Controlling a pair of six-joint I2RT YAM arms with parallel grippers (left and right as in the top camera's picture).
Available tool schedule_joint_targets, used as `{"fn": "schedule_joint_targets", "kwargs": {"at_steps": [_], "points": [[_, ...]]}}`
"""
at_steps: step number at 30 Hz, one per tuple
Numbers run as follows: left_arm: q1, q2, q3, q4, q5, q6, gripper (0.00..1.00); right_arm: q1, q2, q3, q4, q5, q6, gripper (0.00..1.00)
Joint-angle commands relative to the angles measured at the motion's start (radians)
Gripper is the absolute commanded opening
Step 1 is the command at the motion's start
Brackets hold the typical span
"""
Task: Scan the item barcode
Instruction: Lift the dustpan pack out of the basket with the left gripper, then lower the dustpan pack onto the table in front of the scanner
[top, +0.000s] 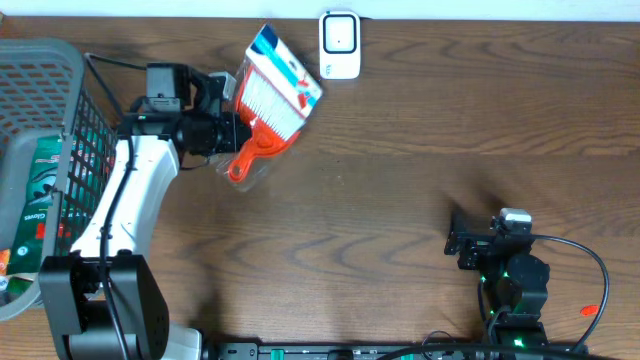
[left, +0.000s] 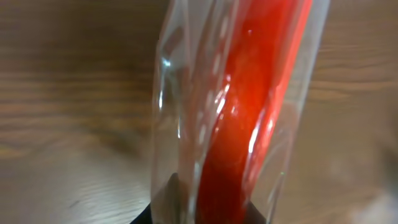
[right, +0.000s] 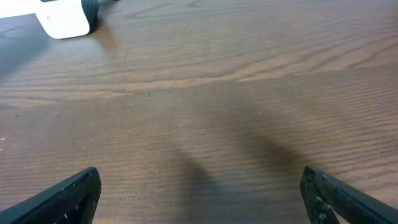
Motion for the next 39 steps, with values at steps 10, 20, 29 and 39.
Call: {"fn": "schedule_joint_targets", "kwargs": {"at_steps": [10, 20, 29, 39], "points": [[-0.018, -0.107, 0.008, -0.04, -0.455, 0.062, 0.19, 0.003, 0.001, -0.002, -0.001, 0.006, 0.011, 0.99], [-0.179, -0.22, 0.008, -0.058, -0.728, 0.224, 0.19, 0.003, 0.001, -0.002, 0.006, 0.006, 0.011, 0.99], [-0.336, -0.138, 0.006, -0.101, -1.021, 0.237, 0.19, 0.003, 0.001, -0.002, 0.013, 0.006, 0.011, 0.99], [-0.381, 0.046, -0.026, -0.109, -1.165, 0.175, 0.19, 0.003, 0.001, -0.002, 0.015, 0.006, 0.011, 0.99]]}}
